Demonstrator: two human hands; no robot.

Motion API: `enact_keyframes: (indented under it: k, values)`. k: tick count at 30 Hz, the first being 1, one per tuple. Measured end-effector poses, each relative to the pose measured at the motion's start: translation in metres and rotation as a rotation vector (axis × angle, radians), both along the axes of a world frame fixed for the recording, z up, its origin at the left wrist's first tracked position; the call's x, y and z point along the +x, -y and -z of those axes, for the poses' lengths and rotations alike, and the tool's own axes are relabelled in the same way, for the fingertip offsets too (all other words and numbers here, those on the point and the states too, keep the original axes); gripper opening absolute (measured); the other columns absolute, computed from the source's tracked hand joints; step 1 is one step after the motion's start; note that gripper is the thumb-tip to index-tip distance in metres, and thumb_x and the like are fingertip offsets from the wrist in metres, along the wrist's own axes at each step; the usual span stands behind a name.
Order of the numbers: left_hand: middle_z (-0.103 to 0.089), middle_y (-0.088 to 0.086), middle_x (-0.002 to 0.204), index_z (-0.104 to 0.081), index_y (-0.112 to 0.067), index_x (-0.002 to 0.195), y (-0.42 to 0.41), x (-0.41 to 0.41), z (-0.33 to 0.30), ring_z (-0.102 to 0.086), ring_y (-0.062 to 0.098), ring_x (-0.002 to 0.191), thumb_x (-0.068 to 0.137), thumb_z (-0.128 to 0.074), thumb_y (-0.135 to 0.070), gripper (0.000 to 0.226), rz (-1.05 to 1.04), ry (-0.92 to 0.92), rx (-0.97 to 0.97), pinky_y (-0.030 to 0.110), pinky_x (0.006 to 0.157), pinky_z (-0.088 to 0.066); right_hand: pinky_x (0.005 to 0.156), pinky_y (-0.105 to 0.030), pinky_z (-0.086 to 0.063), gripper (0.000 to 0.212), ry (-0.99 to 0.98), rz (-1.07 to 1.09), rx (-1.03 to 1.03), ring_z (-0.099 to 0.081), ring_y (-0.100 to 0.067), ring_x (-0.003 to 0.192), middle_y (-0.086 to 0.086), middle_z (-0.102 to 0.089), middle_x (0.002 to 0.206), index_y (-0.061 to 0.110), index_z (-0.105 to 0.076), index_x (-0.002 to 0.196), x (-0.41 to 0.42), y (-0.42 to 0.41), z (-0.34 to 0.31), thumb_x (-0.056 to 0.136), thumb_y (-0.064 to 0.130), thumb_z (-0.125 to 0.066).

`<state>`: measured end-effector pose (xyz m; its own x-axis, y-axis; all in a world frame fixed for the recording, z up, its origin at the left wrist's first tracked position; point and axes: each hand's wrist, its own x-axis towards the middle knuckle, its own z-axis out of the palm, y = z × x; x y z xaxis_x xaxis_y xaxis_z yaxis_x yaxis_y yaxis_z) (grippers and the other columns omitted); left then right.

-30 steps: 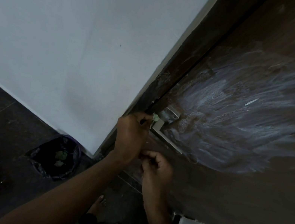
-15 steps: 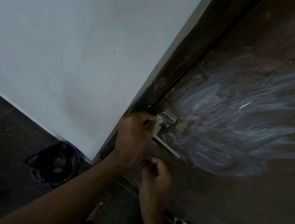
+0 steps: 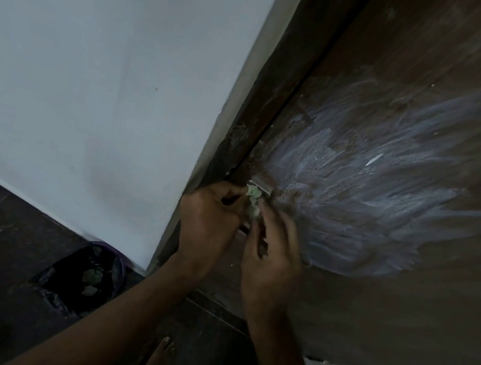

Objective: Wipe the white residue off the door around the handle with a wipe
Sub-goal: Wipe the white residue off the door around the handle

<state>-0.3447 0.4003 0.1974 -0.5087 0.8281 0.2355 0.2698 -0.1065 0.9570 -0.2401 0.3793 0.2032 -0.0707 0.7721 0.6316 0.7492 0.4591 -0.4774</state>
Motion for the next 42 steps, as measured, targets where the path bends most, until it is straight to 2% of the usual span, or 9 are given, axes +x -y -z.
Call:
enact_keyframes:
  k: [2, 4, 8, 12, 14, 20, 25, 32, 42]
  values:
    - [-0.076, -0.014, 0.084, -0.08, -0.02, 0.099, 0.002, 0.003, -0.007, -0.07, -0.005, 0.074, 0.087, -0.075, -0.013, 0.014, 0.056, 0.116, -0.01, 0.01, 0.066, -0.055, 0.1, -0.022, -0.05, 0.033, 0.106, -0.047, -0.013, -0.059, -0.012, 0.118, -0.009, -0.062, 0.126, 0.003, -0.064, 0.13, 0.003, -0.012, 0.003, 0.097, 0.006, -0.06]
    - [-0.073, -0.023, 0.08, -0.079, -0.023, 0.1, 0.004, 0.005, -0.013, -0.07, -0.008, 0.075, 0.09, -0.07, -0.013, 0.017, 0.087, 0.152, -0.013, 0.009, 0.064, -0.053, 0.103, -0.019, -0.046, 0.031, 0.057, -0.101, -0.136, -0.051, 0.006, 0.123, 0.009, -0.058, 0.129, 0.012, -0.063, 0.131, 0.002, -0.02, 0.006, 0.102, 0.02, -0.055]
    - [-0.065, -0.037, 0.073, -0.078, -0.021, 0.106, 0.009, 0.004, -0.015, -0.067, -0.012, 0.076, 0.091, -0.068, -0.012, 0.02, 0.053, 0.133, -0.028, 0.003, 0.064, -0.048, 0.084, -0.017, -0.049, 0.016, 0.038, -0.12, -0.149, -0.061, -0.001, 0.099, 0.009, -0.062, 0.102, 0.03, -0.067, 0.102, -0.005, -0.037, 0.007, 0.102, 0.039, -0.054]
    - [-0.074, -0.014, 0.096, -0.079, -0.019, 0.105, 0.014, 0.001, -0.009, -0.068, -0.004, 0.088, 0.091, -0.07, -0.01, 0.019, -0.038, 0.065, -0.007, 0.011, 0.077, -0.052, 0.087, -0.029, -0.052, 0.018, 0.188, -0.071, 0.182, -0.06, -0.019, 0.099, -0.013, -0.065, 0.107, -0.002, -0.072, 0.109, 0.01, -0.041, 0.019, 0.1, 0.008, -0.06]
    - [-0.076, -0.009, 0.101, -0.078, -0.018, 0.108, 0.017, -0.001, -0.006, -0.068, -0.002, 0.092, 0.092, -0.069, -0.011, 0.019, -0.108, 0.106, -0.038, 0.011, 0.083, -0.052, 0.084, -0.033, -0.053, 0.016, 0.254, -0.054, 0.261, -0.061, -0.025, 0.095, -0.016, -0.066, 0.105, -0.005, -0.072, 0.108, 0.01, -0.042, 0.019, 0.099, 0.002, -0.06]
    - [-0.066, -0.026, 0.092, -0.077, -0.02, 0.106, 0.017, -0.001, -0.009, -0.062, -0.015, 0.087, 0.093, -0.066, -0.003, 0.024, -0.121, 0.083, 0.005, 0.001, 0.078, -0.042, 0.082, -0.043, -0.053, 0.016, 0.347, -0.119, 0.187, -0.061, -0.032, 0.095, -0.017, -0.069, 0.106, -0.002, -0.072, 0.11, -0.013, -0.051, 0.005, 0.096, 0.001, -0.065]
    - [-0.073, -0.005, 0.106, -0.075, -0.013, 0.113, 0.019, 0.001, -0.004, -0.061, -0.012, 0.096, 0.093, -0.067, -0.003, 0.024, -0.089, 0.052, 0.028, 0.005, 0.086, -0.045, 0.075, -0.04, -0.054, 0.015, 0.222, -0.001, 0.233, -0.061, -0.028, 0.086, -0.017, -0.071, 0.097, -0.004, -0.075, 0.1, 0.01, -0.04, 0.002, 0.097, -0.002, -0.061]
    - [-0.072, -0.002, 0.106, -0.074, -0.011, 0.114, 0.017, 0.002, -0.012, -0.065, 0.004, 0.098, 0.093, -0.064, 0.003, 0.028, -0.065, 0.053, 0.076, 0.017, 0.089, -0.05, 0.073, -0.043, -0.055, 0.02, 0.399, -0.027, 0.154, -0.065, -0.03, 0.091, -0.011, -0.071, 0.106, 0.003, -0.073, 0.113, -0.012, -0.05, -0.009, 0.096, 0.006, -0.063]
    - [-0.071, -0.004, 0.105, -0.074, -0.015, 0.114, 0.014, 0.002, -0.001, -0.064, 0.005, 0.099, 0.093, -0.068, -0.009, 0.023, -0.033, 0.043, 0.018, 0.024, 0.087, -0.054, 0.074, -0.03, -0.056, 0.014, 0.12, 0.165, 0.058, -0.066, -0.025, 0.083, -0.011, -0.074, 0.088, 0.0, -0.078, 0.092, 0.008, -0.028, 0.005, 0.079, -0.007, -0.079]
